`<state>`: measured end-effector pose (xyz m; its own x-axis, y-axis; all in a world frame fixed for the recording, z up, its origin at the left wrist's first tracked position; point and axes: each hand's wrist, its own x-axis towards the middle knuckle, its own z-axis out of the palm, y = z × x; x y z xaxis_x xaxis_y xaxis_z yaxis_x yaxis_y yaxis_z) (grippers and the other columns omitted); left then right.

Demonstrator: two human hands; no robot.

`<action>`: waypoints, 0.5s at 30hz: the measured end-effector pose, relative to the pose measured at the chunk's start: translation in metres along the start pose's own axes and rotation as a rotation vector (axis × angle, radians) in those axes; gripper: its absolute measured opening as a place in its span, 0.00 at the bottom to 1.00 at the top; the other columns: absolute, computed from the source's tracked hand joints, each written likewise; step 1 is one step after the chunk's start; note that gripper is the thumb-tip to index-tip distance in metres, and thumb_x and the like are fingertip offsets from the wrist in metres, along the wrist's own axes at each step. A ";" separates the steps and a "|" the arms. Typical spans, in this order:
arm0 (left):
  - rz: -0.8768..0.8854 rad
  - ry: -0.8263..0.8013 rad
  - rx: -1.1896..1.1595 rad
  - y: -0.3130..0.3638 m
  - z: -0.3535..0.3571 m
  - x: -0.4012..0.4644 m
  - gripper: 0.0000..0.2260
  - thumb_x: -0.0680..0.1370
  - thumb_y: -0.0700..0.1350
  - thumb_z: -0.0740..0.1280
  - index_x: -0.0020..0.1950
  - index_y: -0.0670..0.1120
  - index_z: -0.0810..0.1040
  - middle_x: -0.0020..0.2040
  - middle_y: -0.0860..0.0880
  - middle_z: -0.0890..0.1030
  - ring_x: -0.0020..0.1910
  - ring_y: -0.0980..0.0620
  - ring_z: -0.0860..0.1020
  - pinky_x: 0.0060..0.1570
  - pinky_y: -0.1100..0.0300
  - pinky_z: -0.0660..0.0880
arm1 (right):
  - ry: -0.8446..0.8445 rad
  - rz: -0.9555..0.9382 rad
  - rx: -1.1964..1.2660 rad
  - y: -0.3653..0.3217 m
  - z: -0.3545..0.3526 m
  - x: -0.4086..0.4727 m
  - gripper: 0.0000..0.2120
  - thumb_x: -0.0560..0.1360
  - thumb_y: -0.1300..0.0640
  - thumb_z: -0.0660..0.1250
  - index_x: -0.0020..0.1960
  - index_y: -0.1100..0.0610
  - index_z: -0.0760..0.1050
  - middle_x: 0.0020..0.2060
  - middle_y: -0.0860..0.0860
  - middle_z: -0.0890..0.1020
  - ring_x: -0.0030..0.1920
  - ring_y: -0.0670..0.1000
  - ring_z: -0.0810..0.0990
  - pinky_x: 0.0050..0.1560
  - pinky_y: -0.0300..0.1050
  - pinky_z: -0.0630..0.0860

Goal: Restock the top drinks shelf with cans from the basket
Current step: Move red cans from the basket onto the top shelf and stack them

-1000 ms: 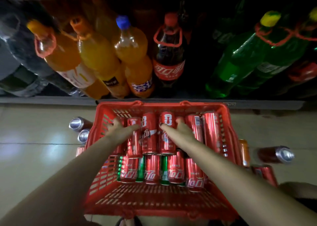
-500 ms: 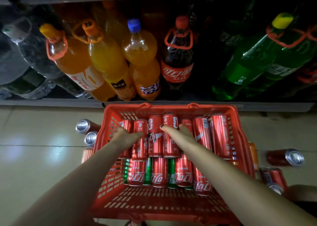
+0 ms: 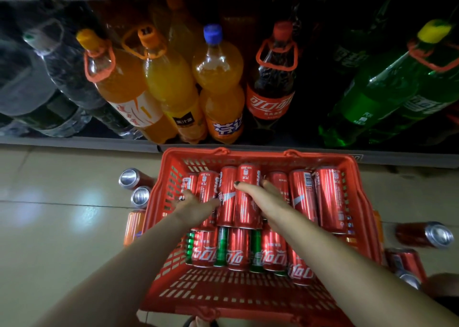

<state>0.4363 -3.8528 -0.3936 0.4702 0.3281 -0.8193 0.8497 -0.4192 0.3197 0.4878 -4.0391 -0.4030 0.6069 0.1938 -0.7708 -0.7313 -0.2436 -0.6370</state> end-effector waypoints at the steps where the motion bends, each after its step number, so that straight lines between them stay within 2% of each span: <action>1: 0.016 0.000 -0.017 -0.001 0.000 0.002 0.49 0.79 0.67 0.66 0.85 0.48 0.39 0.84 0.35 0.53 0.81 0.32 0.59 0.78 0.36 0.61 | -0.017 0.003 0.032 0.001 0.004 0.000 0.33 0.66 0.40 0.78 0.67 0.48 0.74 0.56 0.49 0.85 0.53 0.52 0.85 0.56 0.53 0.81; 3: 0.031 -0.010 -0.087 -0.002 -0.005 0.007 0.49 0.77 0.69 0.66 0.85 0.49 0.40 0.83 0.35 0.58 0.80 0.32 0.62 0.77 0.35 0.62 | -0.052 0.034 0.078 0.002 0.013 0.000 0.35 0.64 0.38 0.79 0.66 0.47 0.74 0.56 0.49 0.85 0.53 0.53 0.85 0.55 0.52 0.81; 6: 0.020 -0.021 -0.155 -0.002 -0.013 0.008 0.53 0.76 0.71 0.66 0.85 0.46 0.40 0.82 0.36 0.60 0.79 0.33 0.63 0.77 0.36 0.62 | -0.082 0.089 0.095 0.007 0.023 0.007 0.49 0.51 0.30 0.81 0.68 0.46 0.75 0.58 0.50 0.85 0.56 0.54 0.85 0.60 0.58 0.80; 7: 0.022 -0.016 -0.168 -0.004 -0.015 0.009 0.54 0.74 0.73 0.66 0.85 0.45 0.41 0.82 0.36 0.60 0.79 0.33 0.63 0.77 0.36 0.62 | -0.089 0.091 0.100 0.008 0.024 0.009 0.48 0.52 0.30 0.81 0.68 0.46 0.75 0.57 0.50 0.86 0.56 0.54 0.85 0.60 0.58 0.80; 11: 0.031 0.004 -0.226 -0.006 -0.022 0.007 0.61 0.63 0.79 0.66 0.84 0.42 0.52 0.80 0.37 0.66 0.77 0.34 0.68 0.76 0.37 0.65 | -0.168 0.070 0.150 0.005 0.016 0.010 0.25 0.70 0.42 0.76 0.63 0.52 0.80 0.50 0.52 0.88 0.51 0.54 0.88 0.54 0.52 0.82; 13: 0.025 0.020 -0.223 -0.006 -0.022 0.006 0.60 0.62 0.80 0.64 0.82 0.41 0.60 0.77 0.38 0.70 0.75 0.35 0.71 0.75 0.38 0.66 | -0.196 0.074 0.175 0.003 0.013 0.009 0.21 0.73 0.45 0.74 0.62 0.54 0.80 0.51 0.54 0.88 0.52 0.55 0.87 0.52 0.52 0.81; 15: 0.031 0.034 -0.201 -0.005 -0.020 0.004 0.54 0.67 0.79 0.62 0.79 0.41 0.66 0.75 0.38 0.73 0.72 0.36 0.73 0.74 0.41 0.67 | -0.209 0.084 0.189 0.001 0.012 0.009 0.20 0.75 0.46 0.73 0.62 0.55 0.80 0.51 0.54 0.88 0.52 0.55 0.87 0.51 0.51 0.81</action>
<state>0.4388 -3.8329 -0.3891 0.5018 0.3474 -0.7921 0.8636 -0.2537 0.4358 0.4882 -4.0264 -0.4105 0.4784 0.3771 -0.7931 -0.8335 -0.0895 -0.5453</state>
